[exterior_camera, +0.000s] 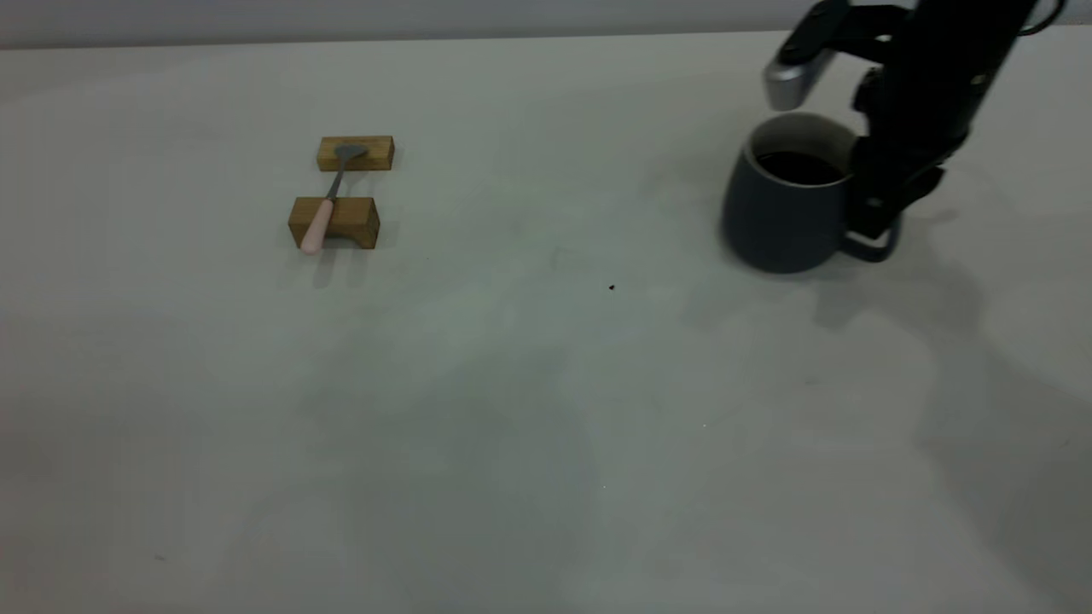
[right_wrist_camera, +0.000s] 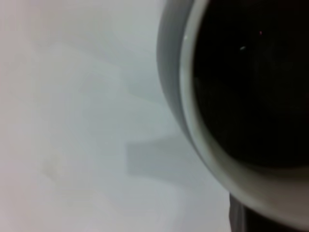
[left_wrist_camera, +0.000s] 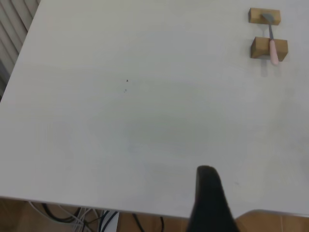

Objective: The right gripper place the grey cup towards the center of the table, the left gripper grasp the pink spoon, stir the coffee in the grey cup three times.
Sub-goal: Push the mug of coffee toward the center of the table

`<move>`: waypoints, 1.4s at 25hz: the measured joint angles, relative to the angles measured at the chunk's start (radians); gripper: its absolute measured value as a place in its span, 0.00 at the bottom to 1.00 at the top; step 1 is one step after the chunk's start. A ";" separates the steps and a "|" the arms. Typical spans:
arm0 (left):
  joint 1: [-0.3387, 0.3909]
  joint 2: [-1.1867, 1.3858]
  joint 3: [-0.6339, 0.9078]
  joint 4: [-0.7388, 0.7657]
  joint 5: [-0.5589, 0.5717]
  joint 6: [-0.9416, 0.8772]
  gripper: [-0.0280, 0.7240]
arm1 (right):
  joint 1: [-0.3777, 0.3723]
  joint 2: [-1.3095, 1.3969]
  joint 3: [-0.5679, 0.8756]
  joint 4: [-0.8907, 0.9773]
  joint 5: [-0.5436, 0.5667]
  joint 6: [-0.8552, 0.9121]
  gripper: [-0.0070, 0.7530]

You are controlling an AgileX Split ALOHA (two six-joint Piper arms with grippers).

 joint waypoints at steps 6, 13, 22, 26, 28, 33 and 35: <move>0.000 0.000 0.000 0.000 0.000 0.000 0.81 | 0.123 0.001 0.000 0.020 -0.024 0.065 0.24; 0.000 0.000 0.000 0.000 0.000 0.000 0.81 | 0.240 0.002 0.000 0.028 -0.108 0.157 0.24; 0.000 0.000 0.000 0.001 0.000 0.000 0.81 | 0.272 0.006 0.000 0.045 -0.149 0.219 0.32; 0.000 0.000 0.000 0.001 0.000 0.000 0.81 | 0.273 0.006 0.000 0.062 -0.152 0.240 0.59; 0.000 0.000 0.000 0.001 0.000 0.000 0.81 | 0.275 -0.002 0.000 0.065 -0.139 0.251 0.79; 0.000 0.000 0.000 0.001 0.000 0.000 0.81 | 0.275 -0.133 0.000 0.066 0.004 0.302 0.96; 0.000 0.000 0.000 0.001 0.000 0.000 0.81 | 0.275 -0.220 0.000 0.064 0.065 0.343 0.97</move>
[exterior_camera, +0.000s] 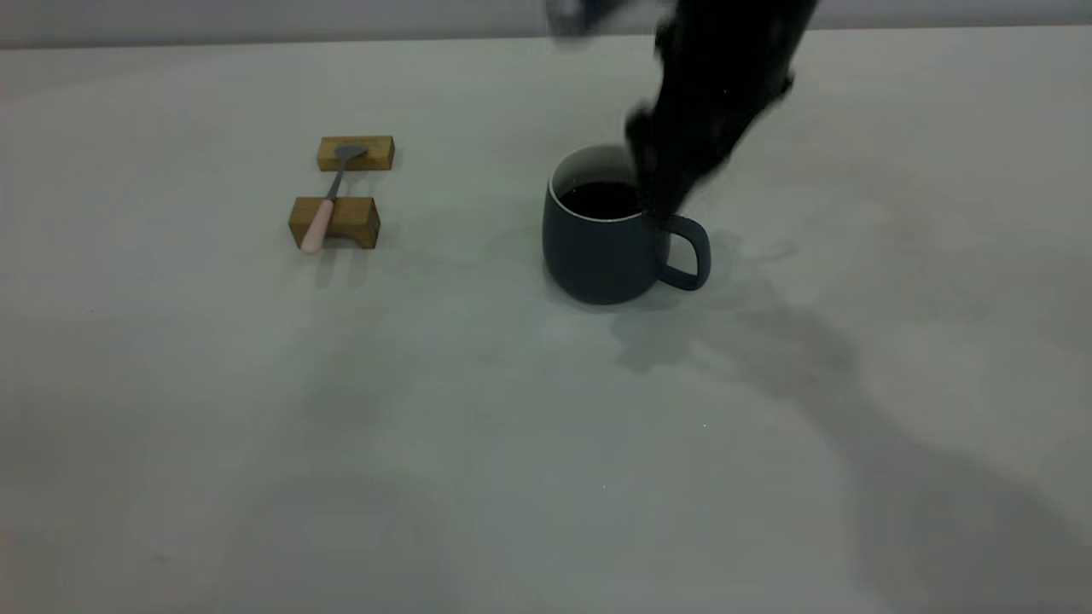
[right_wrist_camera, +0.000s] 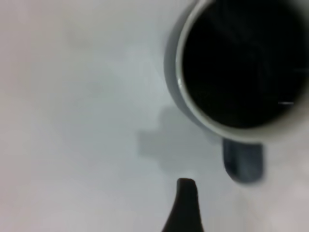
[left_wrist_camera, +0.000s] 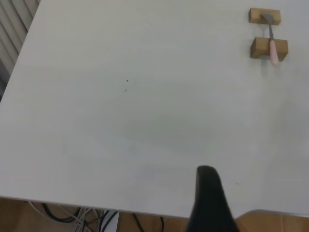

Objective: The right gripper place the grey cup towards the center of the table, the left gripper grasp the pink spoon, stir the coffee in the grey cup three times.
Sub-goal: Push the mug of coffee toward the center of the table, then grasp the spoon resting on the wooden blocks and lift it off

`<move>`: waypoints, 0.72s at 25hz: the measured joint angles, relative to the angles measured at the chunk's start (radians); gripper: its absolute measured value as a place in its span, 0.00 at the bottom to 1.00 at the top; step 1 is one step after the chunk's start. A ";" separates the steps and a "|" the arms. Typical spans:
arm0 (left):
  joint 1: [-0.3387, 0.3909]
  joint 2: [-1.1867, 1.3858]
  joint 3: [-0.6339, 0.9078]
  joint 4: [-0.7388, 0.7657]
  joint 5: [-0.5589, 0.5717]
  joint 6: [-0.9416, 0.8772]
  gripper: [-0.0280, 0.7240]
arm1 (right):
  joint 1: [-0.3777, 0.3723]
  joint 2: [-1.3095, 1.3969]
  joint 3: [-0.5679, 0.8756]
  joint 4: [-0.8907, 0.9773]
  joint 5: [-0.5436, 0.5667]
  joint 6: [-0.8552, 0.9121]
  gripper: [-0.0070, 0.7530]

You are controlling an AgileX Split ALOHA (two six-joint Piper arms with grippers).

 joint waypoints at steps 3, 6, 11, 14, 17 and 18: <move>0.000 0.000 0.000 0.000 0.000 0.000 0.81 | 0.000 -0.151 0.000 -0.018 0.113 0.086 0.97; 0.000 0.000 0.000 0.000 0.000 0.000 0.81 | 0.000 -0.314 0.000 -0.069 0.253 0.208 0.97; 0.000 0.000 0.000 0.000 0.000 0.000 0.81 | 0.000 -0.511 0.000 -0.119 0.511 0.438 0.96; 0.000 0.000 0.000 0.000 0.000 0.000 0.81 | 0.000 -0.589 0.015 -0.151 0.558 0.542 0.95; 0.000 0.000 0.000 0.000 0.000 0.000 0.81 | 0.000 -0.668 0.067 -0.178 0.562 0.567 0.95; 0.000 0.000 0.000 0.000 0.000 0.000 0.81 | 0.000 -0.701 0.097 -0.185 0.562 0.567 0.95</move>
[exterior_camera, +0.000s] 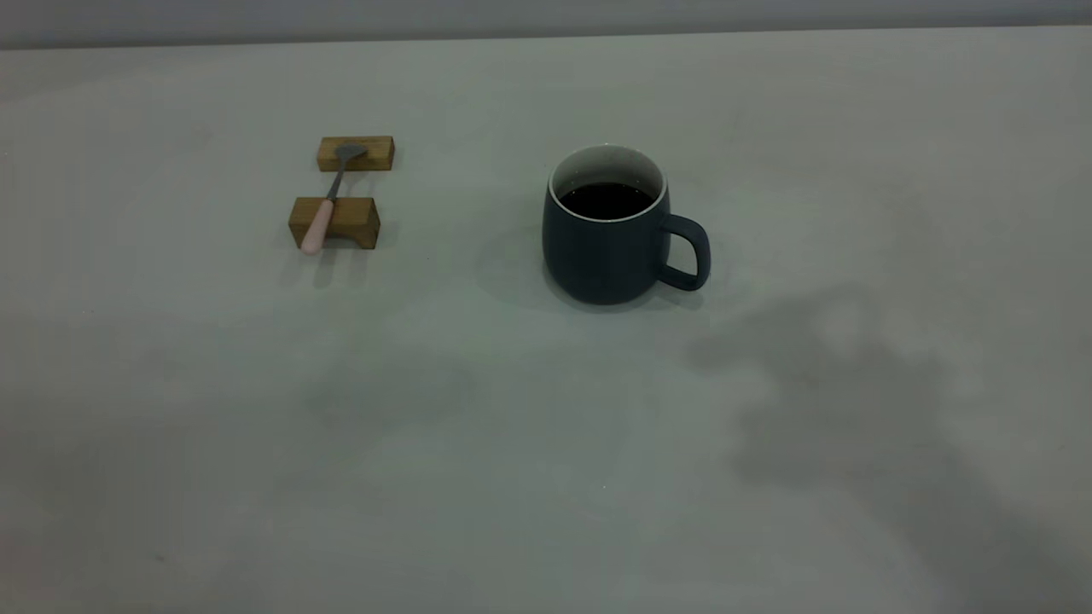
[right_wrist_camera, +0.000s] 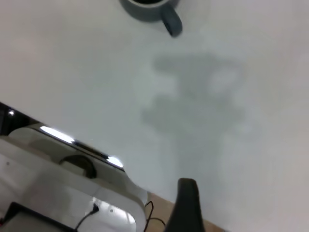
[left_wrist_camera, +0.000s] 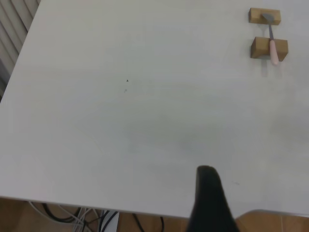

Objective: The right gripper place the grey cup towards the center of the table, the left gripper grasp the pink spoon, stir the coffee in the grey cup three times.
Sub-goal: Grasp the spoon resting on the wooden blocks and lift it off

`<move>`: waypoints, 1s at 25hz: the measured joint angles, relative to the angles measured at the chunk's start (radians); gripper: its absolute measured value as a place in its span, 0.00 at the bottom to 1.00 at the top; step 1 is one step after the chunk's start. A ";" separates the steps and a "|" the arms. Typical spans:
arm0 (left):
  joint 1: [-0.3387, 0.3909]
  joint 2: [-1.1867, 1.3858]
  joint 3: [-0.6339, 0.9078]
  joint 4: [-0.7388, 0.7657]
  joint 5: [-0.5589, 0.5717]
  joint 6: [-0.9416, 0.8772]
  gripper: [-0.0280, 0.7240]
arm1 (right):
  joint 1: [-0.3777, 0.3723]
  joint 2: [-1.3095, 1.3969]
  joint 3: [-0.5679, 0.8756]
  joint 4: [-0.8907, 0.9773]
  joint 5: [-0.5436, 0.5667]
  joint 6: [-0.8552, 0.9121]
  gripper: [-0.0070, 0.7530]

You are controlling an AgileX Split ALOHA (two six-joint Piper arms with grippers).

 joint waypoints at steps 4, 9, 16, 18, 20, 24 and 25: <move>0.000 0.000 0.000 0.000 0.000 0.000 0.81 | 0.000 -0.171 0.182 0.006 0.000 -0.004 0.95; 0.000 0.000 0.000 0.000 0.000 0.000 0.81 | -0.005 -0.516 0.471 0.000 0.000 -0.005 0.93; 0.000 0.000 0.000 0.000 0.000 0.000 0.81 | -0.196 -1.055 0.766 0.051 -0.088 -0.009 0.86; 0.000 0.000 0.000 0.001 0.000 0.000 0.81 | -0.264 -1.158 0.799 0.053 -0.096 -0.009 0.84; 0.000 0.000 0.000 0.001 0.000 0.000 0.81 | -0.323 -1.233 0.816 0.053 -0.096 -0.014 0.82; 0.000 0.000 0.000 0.001 0.000 0.000 0.81 | -0.431 -1.311 0.831 0.053 -0.100 -0.042 0.82; 0.000 0.000 0.000 0.001 0.000 0.000 0.81 | -0.452 -1.325 0.832 0.052 -0.100 -0.051 0.82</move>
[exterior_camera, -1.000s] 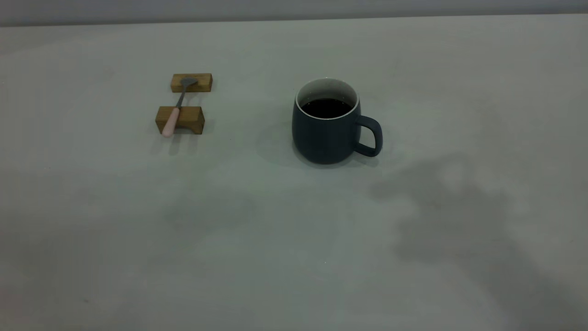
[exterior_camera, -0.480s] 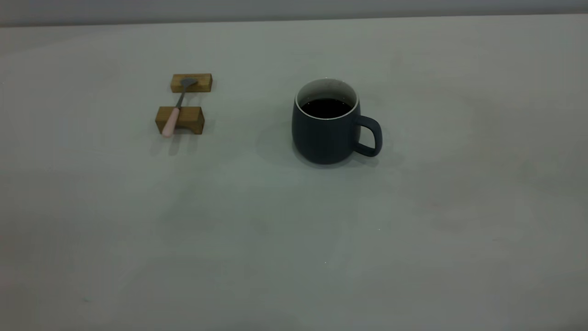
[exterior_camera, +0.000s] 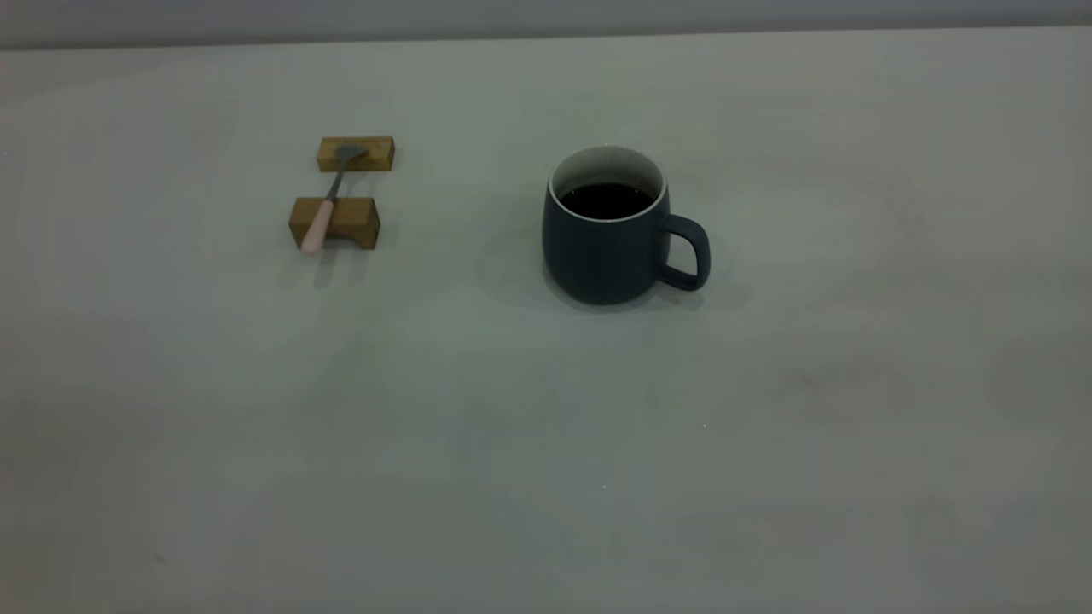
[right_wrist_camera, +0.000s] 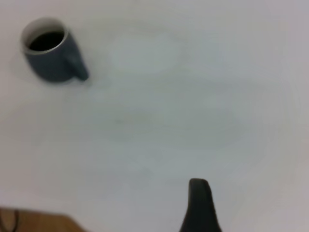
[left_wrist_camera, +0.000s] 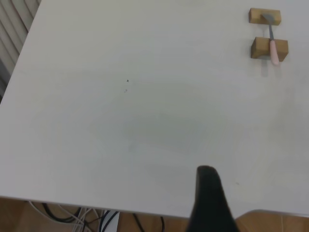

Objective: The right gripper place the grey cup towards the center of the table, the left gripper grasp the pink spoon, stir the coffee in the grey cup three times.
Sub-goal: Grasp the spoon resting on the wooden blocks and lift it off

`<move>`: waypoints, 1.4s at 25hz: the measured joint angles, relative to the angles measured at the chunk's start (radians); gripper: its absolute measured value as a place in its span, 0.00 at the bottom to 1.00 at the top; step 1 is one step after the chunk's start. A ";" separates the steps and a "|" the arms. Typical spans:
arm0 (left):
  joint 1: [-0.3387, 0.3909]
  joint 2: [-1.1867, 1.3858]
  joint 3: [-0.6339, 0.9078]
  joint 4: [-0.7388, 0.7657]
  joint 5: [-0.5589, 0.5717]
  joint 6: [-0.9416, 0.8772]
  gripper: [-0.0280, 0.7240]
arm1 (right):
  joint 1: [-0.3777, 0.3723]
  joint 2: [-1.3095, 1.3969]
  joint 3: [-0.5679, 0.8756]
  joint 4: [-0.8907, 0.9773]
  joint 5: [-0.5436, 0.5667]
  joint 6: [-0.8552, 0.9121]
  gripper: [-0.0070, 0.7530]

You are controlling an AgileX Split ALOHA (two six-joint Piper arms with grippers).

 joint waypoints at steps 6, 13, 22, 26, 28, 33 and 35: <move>0.000 0.000 0.000 0.000 0.000 0.000 0.81 | -0.052 -0.066 0.018 0.000 0.003 -0.007 0.81; 0.000 0.000 0.000 0.000 0.000 0.000 0.81 | -0.059 -0.073 0.018 0.001 0.004 -0.007 0.80; 0.000 0.000 0.000 0.000 0.000 0.000 0.81 | -0.059 -0.073 0.018 0.001 0.004 -0.007 0.69; 0.000 0.000 0.000 0.000 0.000 0.000 0.81 | -0.059 -0.073 0.018 0.001 0.004 -0.007 0.63; 0.000 0.000 0.000 0.000 0.000 0.000 0.81 | -0.059 -0.073 0.018 0.001 0.004 -0.007 0.60; 0.000 0.000 0.000 0.000 0.000 0.000 0.81 | -0.059 -0.073 0.018 0.001 0.004 -0.007 0.54; 0.000 0.000 0.000 0.001 0.000 0.000 0.81 | -0.059 -0.073 0.018 0.001 0.004 -0.007 0.51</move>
